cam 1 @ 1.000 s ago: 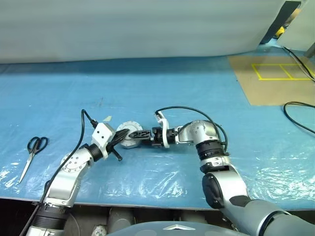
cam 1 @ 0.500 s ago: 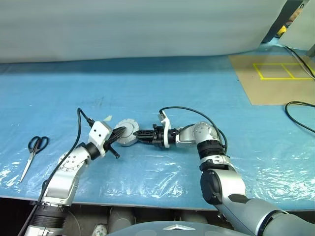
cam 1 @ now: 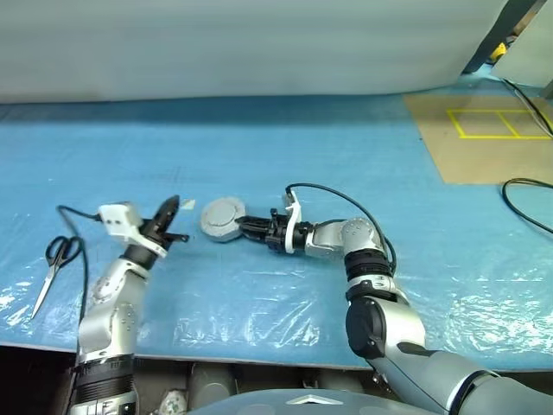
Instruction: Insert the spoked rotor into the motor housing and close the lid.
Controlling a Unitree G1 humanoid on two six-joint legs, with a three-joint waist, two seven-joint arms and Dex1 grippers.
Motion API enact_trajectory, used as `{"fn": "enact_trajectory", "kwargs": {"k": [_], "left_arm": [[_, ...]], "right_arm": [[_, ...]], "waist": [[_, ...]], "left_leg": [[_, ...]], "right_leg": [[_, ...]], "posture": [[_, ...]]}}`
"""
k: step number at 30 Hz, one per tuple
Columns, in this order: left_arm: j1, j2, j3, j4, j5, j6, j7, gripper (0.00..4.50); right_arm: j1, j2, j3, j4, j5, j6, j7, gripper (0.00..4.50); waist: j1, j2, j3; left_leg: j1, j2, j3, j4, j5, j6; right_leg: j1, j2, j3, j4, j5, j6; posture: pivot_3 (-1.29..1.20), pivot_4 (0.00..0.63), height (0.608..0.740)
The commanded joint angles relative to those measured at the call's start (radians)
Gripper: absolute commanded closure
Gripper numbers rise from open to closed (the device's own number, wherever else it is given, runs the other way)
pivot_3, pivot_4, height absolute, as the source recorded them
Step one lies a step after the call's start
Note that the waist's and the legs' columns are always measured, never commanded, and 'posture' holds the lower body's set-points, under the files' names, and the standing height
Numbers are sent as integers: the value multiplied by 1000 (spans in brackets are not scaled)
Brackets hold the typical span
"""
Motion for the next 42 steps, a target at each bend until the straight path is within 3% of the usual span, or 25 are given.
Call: {"fn": "enact_trajectory", "kwargs": {"k": [1, 6, 9, 13, 21, 42], "left_arm": [[24, -16, 27, -65, -103, 70, 24, 4500], [43, -42, 5, -79, -210, 176, 31, 4500], [29, -74, 0, -84, -269, 207, 38, 3966], [-9, -125, 15, -91, -393, 238, 54, 2671], [-59, -180, -2, -83, -479, 255, 94, 28], [-168, -221, -8, 24, -544, 305, 149, 28]], "right_arm": [[-51, 35, -70, -29, 108, -23, -10, 3362], [-72, 55, -108, -39, 180, -75, -17, 3362], [-88, 64, -111, -39, 212, -107, -12, 3362], [-112, 60, -98, -19, 234, -149, 6, 3362], [-135, 49, -59, 18, 243, -201, 37, 3362], [-73, 49, 118, -100, 271, -57, 165, 3362]], "waist": [[2, -2, 2], [6, -5, 6], [5, -7, 7], [5, -8, 10], [5, -9, 11], [24, -9, 11]], "left_leg": [[-1, 0, 0, 0, 0, 0], [-4, 1, -2, 0, 0, 0], [-3, 1, -2, 1, 0, -1], [-3, 1, -2, 2, 0, -1], [-4, 1, -3, 5, 0, -1], [-12, 1, -19, 23, 0, -1]], "right_leg": [[-1, 0, 0, 0, 0, 0], [-2, 0, -2, 0, 0, 0], [-2, 0, -2, 1, 0, 0], [-2, 0, -3, 2, 1, -1], [-2, 1, -3, 4, 1, -1], [-1, -1, -11, 16, 2, -3]], "posture": [[0, 150, 740], [0, 150, 740], [0, 150, 740], [0, 150, 740], [0, 150, 740], [0, 150, 740]]}}
